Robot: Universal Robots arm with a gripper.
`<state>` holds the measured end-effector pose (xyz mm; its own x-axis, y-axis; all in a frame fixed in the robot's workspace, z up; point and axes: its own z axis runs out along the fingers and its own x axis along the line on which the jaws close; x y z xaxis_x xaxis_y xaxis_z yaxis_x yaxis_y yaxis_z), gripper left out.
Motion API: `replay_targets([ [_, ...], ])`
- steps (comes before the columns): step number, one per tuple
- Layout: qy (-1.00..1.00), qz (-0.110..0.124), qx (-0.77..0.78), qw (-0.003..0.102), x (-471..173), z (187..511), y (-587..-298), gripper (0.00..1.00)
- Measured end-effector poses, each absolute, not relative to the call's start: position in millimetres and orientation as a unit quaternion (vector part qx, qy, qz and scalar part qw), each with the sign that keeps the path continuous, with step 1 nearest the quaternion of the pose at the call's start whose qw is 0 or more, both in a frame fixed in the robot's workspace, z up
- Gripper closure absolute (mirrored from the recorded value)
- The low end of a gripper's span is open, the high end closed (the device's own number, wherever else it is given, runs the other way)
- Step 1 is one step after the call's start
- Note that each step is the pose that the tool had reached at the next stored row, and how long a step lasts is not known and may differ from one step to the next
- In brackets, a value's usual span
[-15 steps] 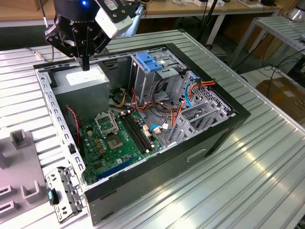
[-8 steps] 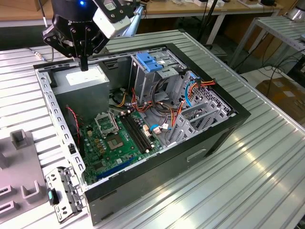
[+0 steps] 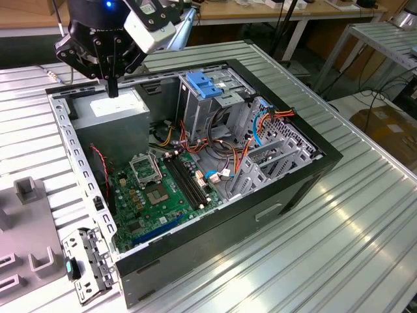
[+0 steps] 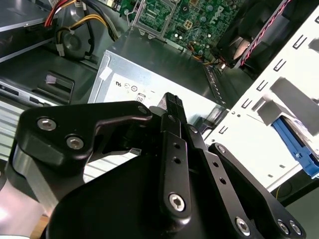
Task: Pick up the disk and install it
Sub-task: 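Reach for the disk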
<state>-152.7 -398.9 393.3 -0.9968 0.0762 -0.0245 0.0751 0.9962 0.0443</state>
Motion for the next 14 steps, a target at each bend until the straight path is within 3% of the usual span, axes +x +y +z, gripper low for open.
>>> replay_targets([
  [14,0.999,0.022,0.038,0.013,-158.0,393.3,-398.9,0.89],
])
